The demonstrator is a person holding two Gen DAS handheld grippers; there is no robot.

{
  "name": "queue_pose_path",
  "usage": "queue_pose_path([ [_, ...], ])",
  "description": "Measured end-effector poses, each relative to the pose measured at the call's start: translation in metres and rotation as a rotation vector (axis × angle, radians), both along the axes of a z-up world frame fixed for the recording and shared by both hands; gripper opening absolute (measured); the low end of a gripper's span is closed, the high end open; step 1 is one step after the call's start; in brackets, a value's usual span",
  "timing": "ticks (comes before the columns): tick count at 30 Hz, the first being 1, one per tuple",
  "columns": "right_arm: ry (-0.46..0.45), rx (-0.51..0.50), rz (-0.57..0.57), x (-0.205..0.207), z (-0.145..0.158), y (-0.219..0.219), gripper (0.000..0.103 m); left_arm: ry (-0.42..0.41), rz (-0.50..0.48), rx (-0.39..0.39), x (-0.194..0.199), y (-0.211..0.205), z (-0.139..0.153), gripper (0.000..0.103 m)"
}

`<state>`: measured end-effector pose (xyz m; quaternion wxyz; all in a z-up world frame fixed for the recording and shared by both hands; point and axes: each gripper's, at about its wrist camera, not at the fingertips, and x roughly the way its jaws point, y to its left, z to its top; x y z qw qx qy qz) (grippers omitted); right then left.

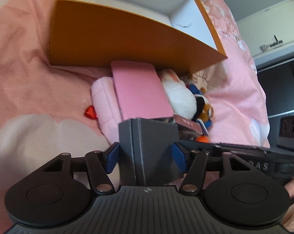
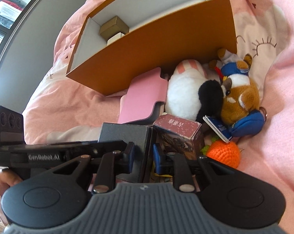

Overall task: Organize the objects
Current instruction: 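Grasp the dark grey box with the left gripper while the right gripper grasps the photo card box, then carry the photo card box into the orange box with right gripper while left carries grey box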

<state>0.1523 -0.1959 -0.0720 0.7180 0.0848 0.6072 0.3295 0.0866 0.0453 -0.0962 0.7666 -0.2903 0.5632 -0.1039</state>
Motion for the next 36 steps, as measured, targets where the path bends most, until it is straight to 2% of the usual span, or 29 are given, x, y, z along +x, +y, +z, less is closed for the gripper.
queue_pose_path([
  [3, 0.012, 0.004, -0.016, 0.002, -0.002, 0.0, 0.021, -0.028, 0.018, 0.012, -0.004, 0.002, 0.008, 0.055],
  [5, 0.007, 0.001, -0.019, 0.001, -0.001, -0.001, 0.021, -0.041, 0.021, 0.013, -0.004, 0.004, 0.012, 0.052],
  [9, -0.004, -0.006, -0.011, 0.001, 0.0, 0.002, 0.021, -0.072, 0.012, 0.044, -0.006, 0.0, 0.019, 0.048],
  [13, -0.03, -0.009, -0.005, 0.001, 0.004, 0.001, 0.022, -0.156, -0.003, 0.084, -0.01, -0.004, 0.036, 0.042],
  [18, -0.127, -0.045, 0.002, -0.001, 0.018, -0.007, 0.025, -0.234, 0.017, 0.121, -0.013, 0.003, 0.054, 0.041],
  [22, -0.196, -0.113, 0.038, -0.004, 0.021, -0.013, 0.029, -0.226, 0.042, 0.108, -0.012, 0.009, 0.052, 0.041],
  [25, -0.203, -0.161, 0.07, -0.002, 0.012, -0.015, 0.029, -0.185, 0.034, 0.128, -0.011, 0.01, 0.046, 0.041],
  [28, -0.184, -0.156, 0.091, 0.003, -0.002, -0.018, 0.032, -0.168, 0.037, 0.122, -0.011, 0.012, 0.043, 0.041],
  [31, -0.186, -0.134, 0.113, 0.007, -0.009, -0.014, 0.046, -0.144, 0.029, 0.127, -0.009, 0.012, 0.04, 0.042],
  [36, -0.209, -0.146, 0.163, 0.008, -0.024, -0.007, 0.046, -0.107, 0.015, 0.127, -0.008, 0.013, 0.036, 0.042],
])
